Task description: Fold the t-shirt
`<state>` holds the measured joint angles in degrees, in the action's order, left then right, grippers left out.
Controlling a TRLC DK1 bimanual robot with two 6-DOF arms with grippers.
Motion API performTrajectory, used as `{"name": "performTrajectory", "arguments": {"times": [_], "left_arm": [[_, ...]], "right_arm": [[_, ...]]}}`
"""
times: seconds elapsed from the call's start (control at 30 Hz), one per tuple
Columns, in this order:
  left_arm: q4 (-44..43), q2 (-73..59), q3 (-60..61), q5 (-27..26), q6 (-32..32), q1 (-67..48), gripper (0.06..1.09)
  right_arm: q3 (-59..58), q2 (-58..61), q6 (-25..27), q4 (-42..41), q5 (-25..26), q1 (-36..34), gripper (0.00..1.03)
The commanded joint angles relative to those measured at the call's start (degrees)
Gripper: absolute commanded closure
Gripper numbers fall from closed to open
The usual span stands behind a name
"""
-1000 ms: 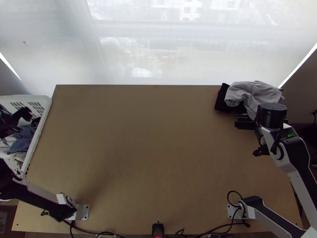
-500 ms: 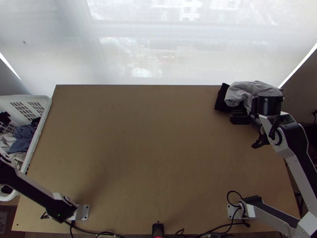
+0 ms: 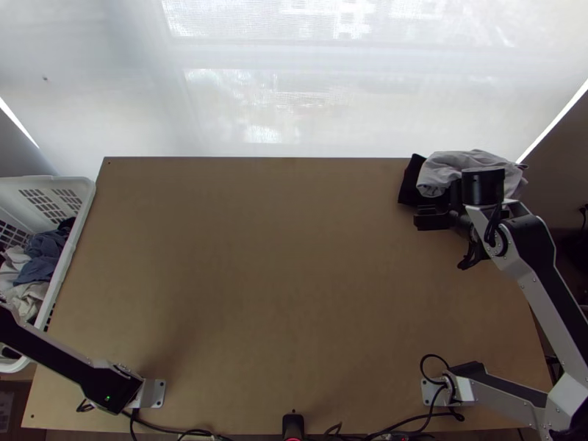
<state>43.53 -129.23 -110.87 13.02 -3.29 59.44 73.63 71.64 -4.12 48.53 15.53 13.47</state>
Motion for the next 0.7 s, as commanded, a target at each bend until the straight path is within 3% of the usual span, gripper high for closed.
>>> {"name": "performTrajectory", "arguments": {"times": [0.0,0.2,0.27,0.4,0.57,0.67], "left_arm": [[0.24,-0.85,3.73,1.22,-0.93,5.34,0.17],[-3.54,-0.15,9.36,1.22,-5.68,8.15,0.18],[-6.00,0.12,11.55,1.22,-6.82,8.32,0.28],[-9.87,2.49,15.60,1.05,-7.26,8.15,0.65],[-11.80,5.22,17.62,1.13,-7.35,7.27,1.01],[-11.54,7.94,17.71,1.05,-7.26,6.65,1.05]], "right_arm": [[-1.20,0.87,-0.10,-0.02,-0.41,0.24,0.06],[-1.82,0.87,-0.19,-0.11,-0.41,0.24,0.06],[-1.47,0.96,-0.19,-0.19,-0.41,0.32,0.06],[-0.85,0.87,-0.10,-0.19,-0.68,0.24,0.06],[-1.55,-0.09,-0.10,0.07,-0.76,0.06,0.06],[-2.61,-0.88,-0.19,0.07,-0.76,-0.12,0.06]]}}
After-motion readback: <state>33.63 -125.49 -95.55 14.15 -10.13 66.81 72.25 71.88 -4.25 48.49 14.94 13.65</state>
